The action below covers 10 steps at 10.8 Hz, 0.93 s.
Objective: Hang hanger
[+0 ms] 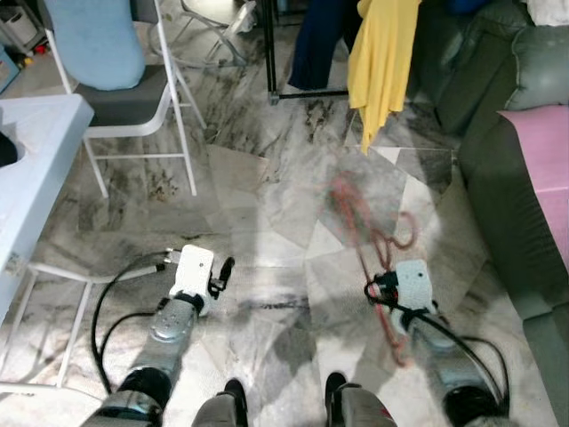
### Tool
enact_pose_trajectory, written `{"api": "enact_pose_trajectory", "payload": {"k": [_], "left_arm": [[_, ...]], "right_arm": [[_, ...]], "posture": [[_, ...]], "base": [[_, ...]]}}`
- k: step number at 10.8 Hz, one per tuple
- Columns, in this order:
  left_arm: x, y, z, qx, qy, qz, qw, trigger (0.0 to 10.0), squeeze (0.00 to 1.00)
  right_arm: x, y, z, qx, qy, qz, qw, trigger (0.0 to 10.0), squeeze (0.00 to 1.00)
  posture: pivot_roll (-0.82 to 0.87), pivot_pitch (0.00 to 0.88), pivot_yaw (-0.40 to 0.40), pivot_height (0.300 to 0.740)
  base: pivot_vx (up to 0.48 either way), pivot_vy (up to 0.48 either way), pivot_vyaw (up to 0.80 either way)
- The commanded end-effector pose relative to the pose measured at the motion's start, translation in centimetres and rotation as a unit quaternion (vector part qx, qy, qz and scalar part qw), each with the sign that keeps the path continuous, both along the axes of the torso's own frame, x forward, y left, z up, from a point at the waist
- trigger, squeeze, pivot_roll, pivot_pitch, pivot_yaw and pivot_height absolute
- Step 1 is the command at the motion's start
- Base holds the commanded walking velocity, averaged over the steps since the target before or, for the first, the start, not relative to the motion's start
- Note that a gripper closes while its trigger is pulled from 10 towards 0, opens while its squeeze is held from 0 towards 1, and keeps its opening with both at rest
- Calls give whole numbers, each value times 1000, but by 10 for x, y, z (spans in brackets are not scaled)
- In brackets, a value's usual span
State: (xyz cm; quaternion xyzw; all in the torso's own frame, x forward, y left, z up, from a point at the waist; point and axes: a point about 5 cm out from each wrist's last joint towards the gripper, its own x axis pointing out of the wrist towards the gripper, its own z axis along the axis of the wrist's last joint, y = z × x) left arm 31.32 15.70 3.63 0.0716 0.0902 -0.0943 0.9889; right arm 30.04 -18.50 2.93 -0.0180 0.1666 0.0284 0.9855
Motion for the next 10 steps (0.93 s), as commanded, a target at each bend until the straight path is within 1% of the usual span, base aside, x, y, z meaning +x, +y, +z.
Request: {"api": "enact_pose_trajectory", "payload": {"k": [1, 2, 3, 4, 5, 9, 10], "left_arm": [[-4, 6, -5, -17, 13, 22, 1000, 10000, 0], [-2, 3, -3, -45, 10, 22, 999, 10000, 0], [-2, 0, -2, -55, 8, 14, 998, 10000, 0], [-2, -4, -1, -54, 4, 4, 999, 10000, 0], [-1, -7, -1, -60, 5, 0, 998, 10000, 0], [-1, -11, 0, -68, 5, -5, 998, 10000, 0], [-2, -12, -1, -72, 5, -1, 997, 10000, 0]], "right_arm": [[-4, -3, 0, 12, -3, -34, 999, 0, 0], [-12, -2, -6, 11, 6, -49, 999, 0, 0], [-19, 1, -12, -10, 17, -39, 999, 0, 0], [-28, 9, -17, -3, 27, -14, 1000, 0, 0], [-33, 13, -17, -11, 30, -1, 1000, 0, 0], [-33, 16, -13, -8, 34, 9, 999, 0, 0], [-32, 19, -13, -8, 38, 16, 999, 314, 0]], "posture": [[-76, 213, 30, 740], [-89, 211, 30, 740], [-103, 213, 34, 740], [-116, 218, 39, 740], [-123, 221, 39, 740], [-118, 222, 28, 740], [-113, 216, 21, 740]], "base": [[0, 0, 0], [0, 0, 0], [0, 0, 0], [277, 0, 0], [341, 0, 0], [372, 0, 0], [386, 0, 0]]}}
